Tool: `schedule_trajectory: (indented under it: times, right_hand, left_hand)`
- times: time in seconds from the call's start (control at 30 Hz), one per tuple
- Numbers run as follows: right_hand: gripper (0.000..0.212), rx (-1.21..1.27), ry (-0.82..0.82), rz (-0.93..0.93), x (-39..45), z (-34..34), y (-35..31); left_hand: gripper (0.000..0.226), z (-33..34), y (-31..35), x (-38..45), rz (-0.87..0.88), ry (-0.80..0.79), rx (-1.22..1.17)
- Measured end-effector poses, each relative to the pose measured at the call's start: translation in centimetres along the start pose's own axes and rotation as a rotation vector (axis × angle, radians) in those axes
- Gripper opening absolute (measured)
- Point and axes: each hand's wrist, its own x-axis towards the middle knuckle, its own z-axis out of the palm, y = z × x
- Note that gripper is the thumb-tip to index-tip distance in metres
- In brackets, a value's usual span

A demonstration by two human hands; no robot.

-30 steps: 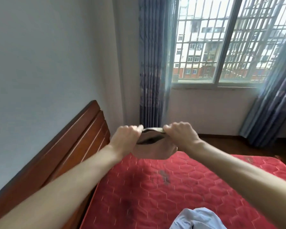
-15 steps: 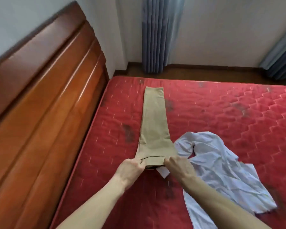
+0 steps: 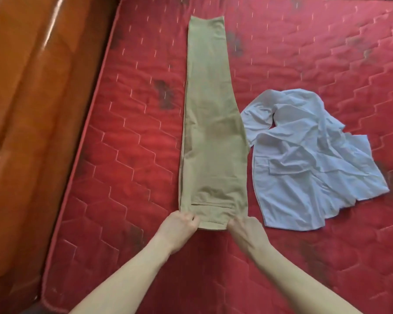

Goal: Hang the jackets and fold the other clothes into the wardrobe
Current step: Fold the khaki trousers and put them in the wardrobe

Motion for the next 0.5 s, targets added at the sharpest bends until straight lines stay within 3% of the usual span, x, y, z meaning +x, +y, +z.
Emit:
schedule_trajectory:
  times: [0.1,0.23,0.27,0.33,0.4,0.5]
  right_hand:
    - [0.055,0.072,0.079,0.015,-0.5,4.8,-0.5]
    - [0.046,0.039,0.077,0.014,-2.1,10.3,-0.5]
    - [0.045,0.070,0.096,0.029,-2.3,10.9,-0.3]
    - [0.048,0.194,0.199,0.026,-1.5,11.7,0.4]
    - [0.042,0.267,0.376,-0.011,0.5,11.9,1.2]
    - [0.045,0.239,0.557,-0.034,4.7,12.3,2.0]
  left_hand:
    - [0.046,5.0,2.4,-0.4,0.020,-0.032,-0.005]
    - [0.023,10.0,4.6,-1.6,0.031,-0.004,-0.107]
    - [0.028,10.5,4.5,-1.8,0.001,-0.019,-0.189]
    - [0.037,11.4,3.9,-1.6,-0.031,-0.001,-0.312]
    - [0.035,11.9,2.9,-0.6,-0.024,0.116,-0.269]
    - [0.049,12.6,1.7,2.2,-0.113,0.266,-0.199]
